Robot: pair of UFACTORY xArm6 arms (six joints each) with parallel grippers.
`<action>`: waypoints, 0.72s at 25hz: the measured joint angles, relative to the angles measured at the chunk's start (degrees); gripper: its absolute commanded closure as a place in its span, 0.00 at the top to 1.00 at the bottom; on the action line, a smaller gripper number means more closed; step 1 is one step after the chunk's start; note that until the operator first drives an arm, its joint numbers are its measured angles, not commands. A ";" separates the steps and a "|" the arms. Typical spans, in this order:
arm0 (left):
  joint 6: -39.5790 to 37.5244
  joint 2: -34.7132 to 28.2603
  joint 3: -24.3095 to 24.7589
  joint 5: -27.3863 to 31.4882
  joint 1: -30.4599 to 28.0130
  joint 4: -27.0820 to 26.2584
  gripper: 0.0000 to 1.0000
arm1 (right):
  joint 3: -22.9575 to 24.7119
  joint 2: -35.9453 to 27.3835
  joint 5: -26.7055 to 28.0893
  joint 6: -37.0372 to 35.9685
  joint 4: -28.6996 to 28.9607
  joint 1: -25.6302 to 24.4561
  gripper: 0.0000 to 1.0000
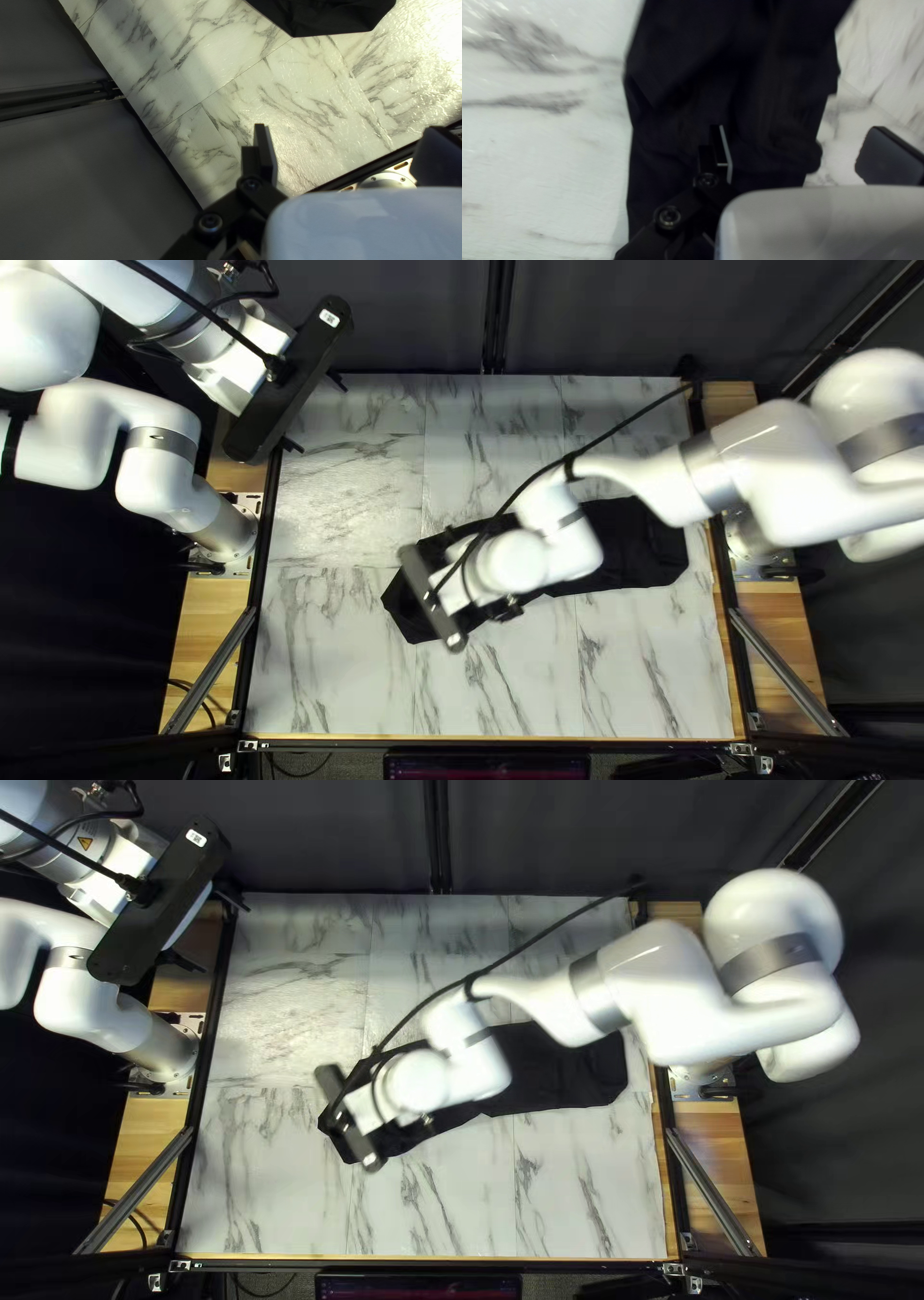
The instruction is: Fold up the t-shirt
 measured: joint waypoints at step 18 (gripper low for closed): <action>0.00 0.00 0.00 0.00 0.00 0.00 1.00 | -21.25 17.52 0.46 -24.18 17.68 -4.11 1.00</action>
